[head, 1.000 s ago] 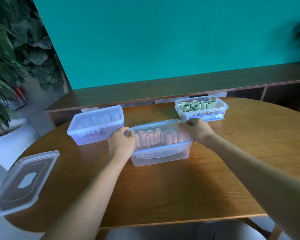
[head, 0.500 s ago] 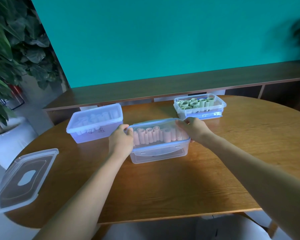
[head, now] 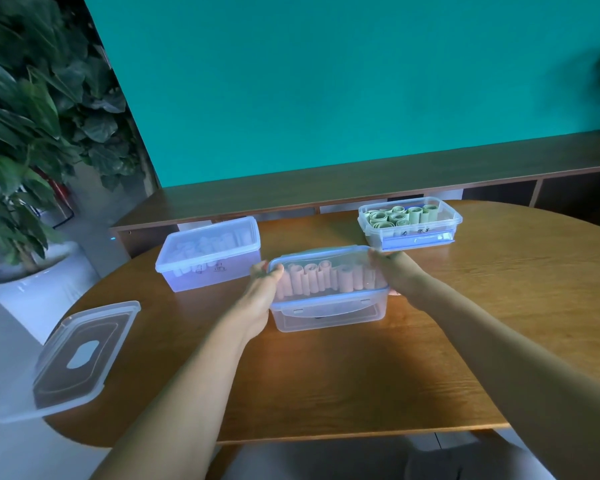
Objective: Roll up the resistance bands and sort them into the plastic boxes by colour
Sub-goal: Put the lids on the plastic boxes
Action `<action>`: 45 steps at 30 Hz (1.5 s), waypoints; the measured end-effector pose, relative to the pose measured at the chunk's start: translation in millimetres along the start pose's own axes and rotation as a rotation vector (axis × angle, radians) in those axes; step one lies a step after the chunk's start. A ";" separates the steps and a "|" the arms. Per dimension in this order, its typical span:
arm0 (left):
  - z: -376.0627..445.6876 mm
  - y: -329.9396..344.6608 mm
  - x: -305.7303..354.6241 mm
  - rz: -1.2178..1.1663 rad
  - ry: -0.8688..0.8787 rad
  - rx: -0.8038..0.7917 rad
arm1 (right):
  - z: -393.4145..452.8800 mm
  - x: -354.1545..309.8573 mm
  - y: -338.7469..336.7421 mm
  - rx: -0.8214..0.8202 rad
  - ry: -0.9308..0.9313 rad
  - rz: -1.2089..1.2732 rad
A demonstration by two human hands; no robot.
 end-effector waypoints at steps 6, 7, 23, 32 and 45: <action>-0.2 7.2 -7.2 -0.235 -0.101 -0.128 | 6.3 8.9 0.7 -0.001 0.097 -0.009; -0.2 6.1 -6.3 -0.214 -0.091 -0.119 | 7.3 9.2 0.6 -0.003 0.105 -0.025; -60.9 -16.7 38.4 0.672 0.535 0.324 | 11.3 -72.8 28.7 -0.109 -0.452 -0.720; -83.6 -4.2 36.0 0.813 0.666 0.321 | 36.1 -60.0 57.4 -0.292 -0.303 -0.666; -77.4 2.7 38.2 1.204 0.657 0.449 | 40.7 -53.9 64.4 -0.342 -0.184 -0.614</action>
Point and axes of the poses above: each hand's wrist, its own z-axis towards the middle knuckle, its own y-axis out of the palm, x = y × z, the point moved 7 cm from there along z, towards the middle knuckle, and after that the axes turned 5 degrees about z, right-handed, at the moved point
